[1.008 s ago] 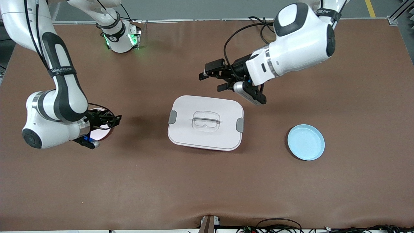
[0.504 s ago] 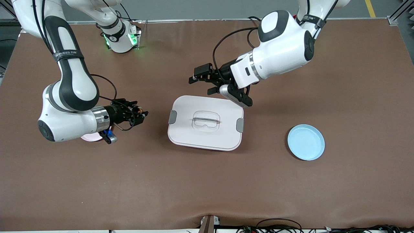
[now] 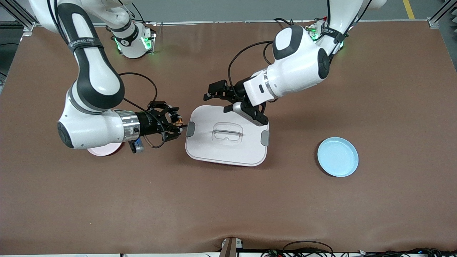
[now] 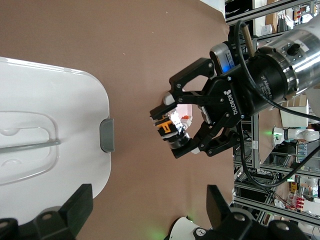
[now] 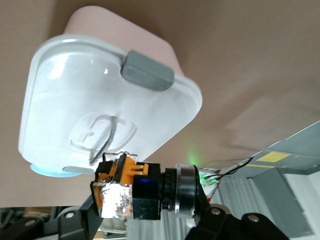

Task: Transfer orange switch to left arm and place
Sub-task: 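Carry the switch over the box with the right gripper while the left gripper approaches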

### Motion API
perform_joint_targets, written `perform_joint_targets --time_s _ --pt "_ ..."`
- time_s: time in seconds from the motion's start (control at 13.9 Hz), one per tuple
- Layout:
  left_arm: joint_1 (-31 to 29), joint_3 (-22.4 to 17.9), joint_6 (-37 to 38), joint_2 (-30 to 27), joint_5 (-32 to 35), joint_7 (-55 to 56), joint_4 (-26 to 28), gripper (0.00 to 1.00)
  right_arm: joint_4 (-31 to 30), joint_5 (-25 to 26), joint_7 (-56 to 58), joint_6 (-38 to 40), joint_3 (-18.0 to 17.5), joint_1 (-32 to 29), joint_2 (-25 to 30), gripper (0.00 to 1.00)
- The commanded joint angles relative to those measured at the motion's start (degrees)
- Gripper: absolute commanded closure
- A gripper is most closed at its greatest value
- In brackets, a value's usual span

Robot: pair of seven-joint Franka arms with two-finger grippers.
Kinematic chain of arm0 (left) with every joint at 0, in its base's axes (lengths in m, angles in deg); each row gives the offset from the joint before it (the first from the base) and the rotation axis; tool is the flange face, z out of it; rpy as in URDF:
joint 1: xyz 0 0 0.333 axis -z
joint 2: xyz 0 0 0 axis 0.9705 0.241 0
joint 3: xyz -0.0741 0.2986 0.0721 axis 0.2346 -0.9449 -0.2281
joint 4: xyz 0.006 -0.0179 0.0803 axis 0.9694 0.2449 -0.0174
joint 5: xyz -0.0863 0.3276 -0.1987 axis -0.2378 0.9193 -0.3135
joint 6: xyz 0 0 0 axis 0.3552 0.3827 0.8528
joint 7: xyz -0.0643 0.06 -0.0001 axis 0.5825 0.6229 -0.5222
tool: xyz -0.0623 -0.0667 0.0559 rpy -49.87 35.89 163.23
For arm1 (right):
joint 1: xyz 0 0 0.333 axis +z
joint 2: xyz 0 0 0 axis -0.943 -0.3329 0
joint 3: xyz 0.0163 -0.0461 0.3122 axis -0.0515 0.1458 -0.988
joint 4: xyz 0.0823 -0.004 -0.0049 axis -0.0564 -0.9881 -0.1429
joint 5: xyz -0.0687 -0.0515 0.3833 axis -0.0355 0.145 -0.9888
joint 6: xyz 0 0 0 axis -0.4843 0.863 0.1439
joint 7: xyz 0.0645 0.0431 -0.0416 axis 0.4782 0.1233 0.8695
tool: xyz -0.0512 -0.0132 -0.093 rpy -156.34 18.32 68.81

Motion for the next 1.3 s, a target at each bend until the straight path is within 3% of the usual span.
perform_joint_targets --time_s 0.0,0.43,0.58,0.79,1.22 --pt "1.1 0.0 -2.7 1.2 -0.8 -0.8 -0.7 0.0 2.0 -2.7 -6.0 -1.9 0.5 3.0 0.2 1.0" --pt "1.2 0.0 -3.6 4.1 -0.8 -2.7 -1.4 0.0 2.2 -5.2 -8.9 -11.3 0.4 8.7 0.2 1.0" --pt "0.4 0.1 -3.3 4.4 -1.0 -4.2 -1.4 0.0 2.2 -5.2 -9.9 -13.0 0.4 10.0 0.2 1.0" --pt "-1.5 0.0 -1.6 4.2 -7.1 -11.4 -0.7 0.0 2.1 -7.4 -10.0 -13.5 0.5 10.7 0.2 1.0" --pt "-3.8 0.0 2.0 4.4 -7.9 -15.2 -0.7 0.0 2.0 -7.5 -13.1 -18.2 0.5 13.2 0.2 1.0"
